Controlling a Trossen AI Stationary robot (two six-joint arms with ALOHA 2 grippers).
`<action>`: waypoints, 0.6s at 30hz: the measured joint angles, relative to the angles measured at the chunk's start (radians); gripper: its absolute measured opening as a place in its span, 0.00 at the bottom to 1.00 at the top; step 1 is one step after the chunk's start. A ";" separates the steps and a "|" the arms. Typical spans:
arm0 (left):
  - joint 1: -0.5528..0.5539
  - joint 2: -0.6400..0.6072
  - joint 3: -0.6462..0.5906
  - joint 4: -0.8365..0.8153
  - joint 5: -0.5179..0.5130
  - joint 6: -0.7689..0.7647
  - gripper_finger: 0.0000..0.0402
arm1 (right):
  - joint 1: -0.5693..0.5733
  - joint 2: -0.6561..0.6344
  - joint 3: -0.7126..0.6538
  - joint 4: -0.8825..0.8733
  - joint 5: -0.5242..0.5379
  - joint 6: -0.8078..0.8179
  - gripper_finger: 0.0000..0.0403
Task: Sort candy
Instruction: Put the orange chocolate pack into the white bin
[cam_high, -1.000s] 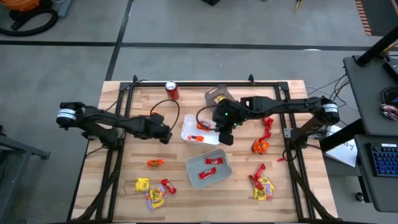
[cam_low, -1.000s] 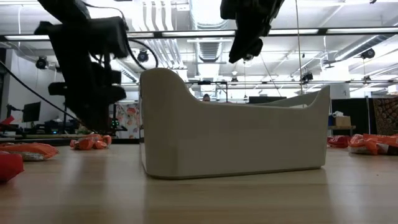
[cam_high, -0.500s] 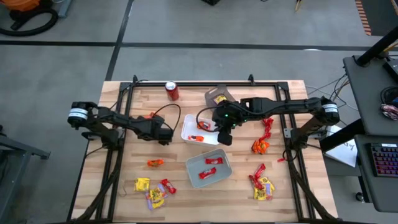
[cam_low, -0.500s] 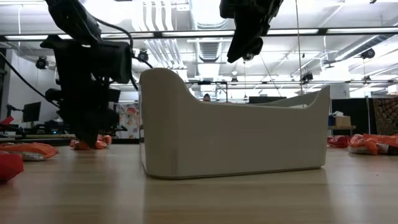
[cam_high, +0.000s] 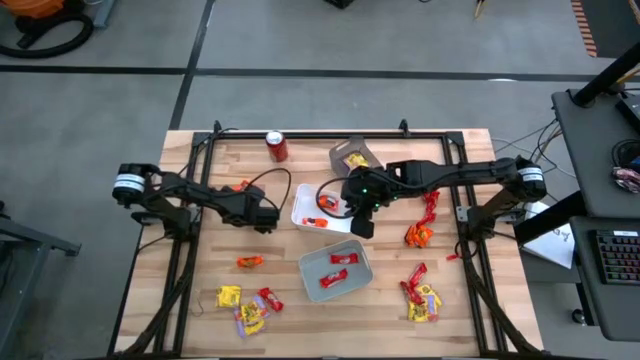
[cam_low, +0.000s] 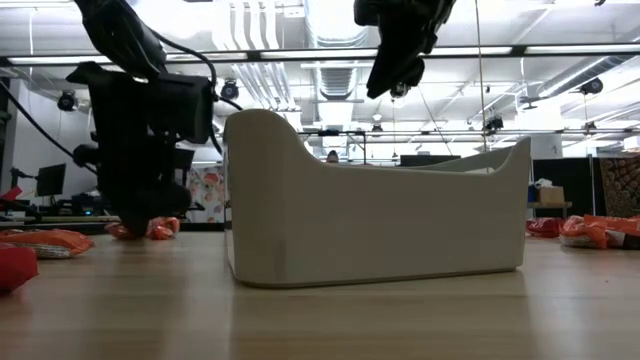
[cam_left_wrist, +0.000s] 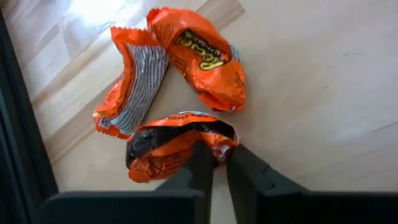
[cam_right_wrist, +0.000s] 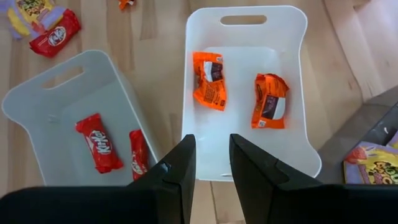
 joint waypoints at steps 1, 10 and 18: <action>-0.001 -0.008 0.000 -0.005 0.000 0.002 0.02 | 0.004 0.000 -0.001 0.000 0.000 0.000 0.23; -0.101 -0.193 0.000 -0.011 0.000 0.080 0.01 | 0.029 0.000 -0.064 0.042 0.000 -0.016 0.23; -0.206 -0.440 0.000 0.237 -0.015 0.342 0.00 | 0.028 0.000 -0.126 0.088 -0.001 -0.020 0.23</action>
